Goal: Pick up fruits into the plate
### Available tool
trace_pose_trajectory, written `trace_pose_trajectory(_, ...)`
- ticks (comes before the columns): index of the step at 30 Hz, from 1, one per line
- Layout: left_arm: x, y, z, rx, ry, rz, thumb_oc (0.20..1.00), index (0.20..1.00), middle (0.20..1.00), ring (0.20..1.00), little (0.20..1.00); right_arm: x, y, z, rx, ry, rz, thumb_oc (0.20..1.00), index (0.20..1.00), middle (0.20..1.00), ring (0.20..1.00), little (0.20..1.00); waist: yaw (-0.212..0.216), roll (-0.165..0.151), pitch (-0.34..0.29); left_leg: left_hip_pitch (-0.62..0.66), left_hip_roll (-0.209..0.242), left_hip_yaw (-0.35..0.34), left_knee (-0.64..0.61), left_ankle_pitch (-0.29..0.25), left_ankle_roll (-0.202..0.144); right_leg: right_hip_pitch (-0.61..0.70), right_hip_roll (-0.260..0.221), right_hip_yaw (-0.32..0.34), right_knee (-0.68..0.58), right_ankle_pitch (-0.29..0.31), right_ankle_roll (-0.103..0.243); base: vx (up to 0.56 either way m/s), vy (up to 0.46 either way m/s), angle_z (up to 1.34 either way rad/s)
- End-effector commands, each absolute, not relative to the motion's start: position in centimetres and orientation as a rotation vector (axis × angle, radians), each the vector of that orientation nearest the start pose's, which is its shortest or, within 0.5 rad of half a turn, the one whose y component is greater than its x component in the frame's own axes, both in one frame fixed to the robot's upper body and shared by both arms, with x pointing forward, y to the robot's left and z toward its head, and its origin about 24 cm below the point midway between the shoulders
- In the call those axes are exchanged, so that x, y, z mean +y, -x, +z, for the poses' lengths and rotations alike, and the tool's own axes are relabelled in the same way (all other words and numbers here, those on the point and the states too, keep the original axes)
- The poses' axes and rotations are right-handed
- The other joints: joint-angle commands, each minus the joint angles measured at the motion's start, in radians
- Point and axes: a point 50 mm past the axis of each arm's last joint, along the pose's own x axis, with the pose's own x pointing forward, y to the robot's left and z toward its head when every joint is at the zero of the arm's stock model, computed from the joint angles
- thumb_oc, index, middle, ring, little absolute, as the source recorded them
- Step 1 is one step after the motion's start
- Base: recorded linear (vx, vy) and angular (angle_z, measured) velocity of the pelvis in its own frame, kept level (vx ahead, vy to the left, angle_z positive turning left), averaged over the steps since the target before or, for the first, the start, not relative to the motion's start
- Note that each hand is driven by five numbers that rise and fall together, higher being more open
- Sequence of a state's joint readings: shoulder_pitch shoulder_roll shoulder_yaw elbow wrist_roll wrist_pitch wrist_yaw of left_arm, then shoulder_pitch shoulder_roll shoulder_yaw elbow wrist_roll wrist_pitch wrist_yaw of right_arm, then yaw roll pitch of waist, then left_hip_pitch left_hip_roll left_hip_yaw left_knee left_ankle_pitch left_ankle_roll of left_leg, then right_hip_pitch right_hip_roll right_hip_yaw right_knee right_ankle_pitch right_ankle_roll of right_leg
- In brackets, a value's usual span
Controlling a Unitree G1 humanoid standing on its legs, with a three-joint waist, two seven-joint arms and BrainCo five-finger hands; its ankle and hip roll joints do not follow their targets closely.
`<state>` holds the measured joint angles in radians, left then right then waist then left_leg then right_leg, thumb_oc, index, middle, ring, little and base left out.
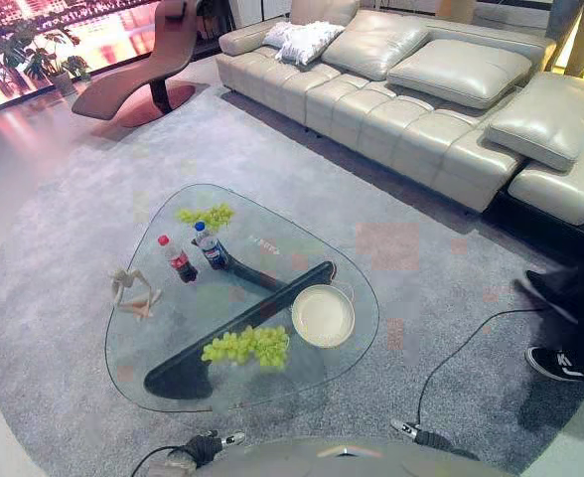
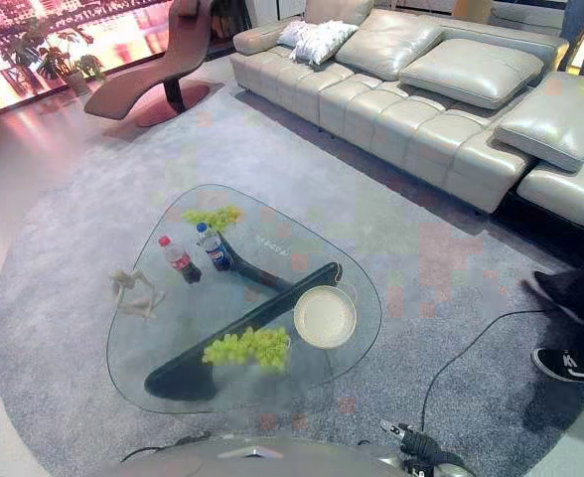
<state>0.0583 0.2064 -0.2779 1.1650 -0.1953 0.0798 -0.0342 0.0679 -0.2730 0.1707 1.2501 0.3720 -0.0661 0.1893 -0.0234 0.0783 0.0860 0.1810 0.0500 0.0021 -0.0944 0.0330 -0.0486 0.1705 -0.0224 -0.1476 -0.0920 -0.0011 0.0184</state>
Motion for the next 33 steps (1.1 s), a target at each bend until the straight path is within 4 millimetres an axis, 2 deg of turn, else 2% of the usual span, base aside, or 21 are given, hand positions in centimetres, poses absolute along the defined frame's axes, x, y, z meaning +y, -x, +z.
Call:
trace_pose_trajectory(1,20.7,-9.3,-16.6,1.268,-0.207,-0.042,1.000,1.000,1.000,1.000,1.000,-21.6,-9.6,-16.2,1.152,-0.110,-0.038,1.000,1.000,1.000,1.000,1.000,0.019,-0.049,0.041,0.028,-0.080,0.003,0.007,-0.133,0.059,-0.004,-0.036,0.080,0.036,-0.028,0.055,-0.15,-0.082,-0.30)
trace_pose_trajectory(14,21.2,-9.0,-16.7,1.283,-0.285,-0.025,1.000,1.000,1.000,1.000,1.000,-21.8,-9.1,-16.3,1.157,-0.097,-0.019,1.000,1.000,1.000,1.000,1.000,0.015,-0.054,0.050,0.020,-0.079,0.008,0.007,-0.130,0.058,-0.014,-0.034,0.086,0.040,-0.028,0.057,0.00,0.000,0.00)
trace_pose_trajectory(19,21.1,-9.8,-16.5,1.238,-0.327,-0.038,1.000,1.000,1.000,1.000,1.000,-21.8,-9.5,-16.1,1.145,-0.084,-0.006,1.000,1.000,1.000,1.000,1.000,0.015,-0.058,0.068,0.007,-0.077,0.009,0.010,-0.127,0.058,-0.032,-0.031,0.091,0.048,-0.027,0.057,0.00,0.001,-0.01)
trace_pose_trajectory(26,20.9,-13.7,-15.1,1.045,-0.390,-0.056,1.000,1.000,1.000,1.000,1.000,-22.5,-11.8,-15.3,1.084,-0.059,0.009,1.000,1.000,1.000,1.000,1.000,0.013,-0.049,0.117,-0.051,-0.073,0.008,0.024,-0.111,0.057,-0.099,-0.026,0.101,0.065,-0.019,0.052,-0.04,0.022,-0.07)
trace_pose_trajectory(33,21.5,-21.2,-10.9,0.721,-0.646,-0.008,1.000,1.000,1.000,1.000,1.000,-23.7,-15.8,-13.5,0.955,-0.024,0.045,1.000,1.000,1.000,1.000,1.000,-0.004,-0.030,0.214,-0.146,-0.073,-0.008,0.045,-0.079,0.053,-0.205,-0.015,0.115,0.106,-0.012,0.038,-0.08,0.046,-0.04)
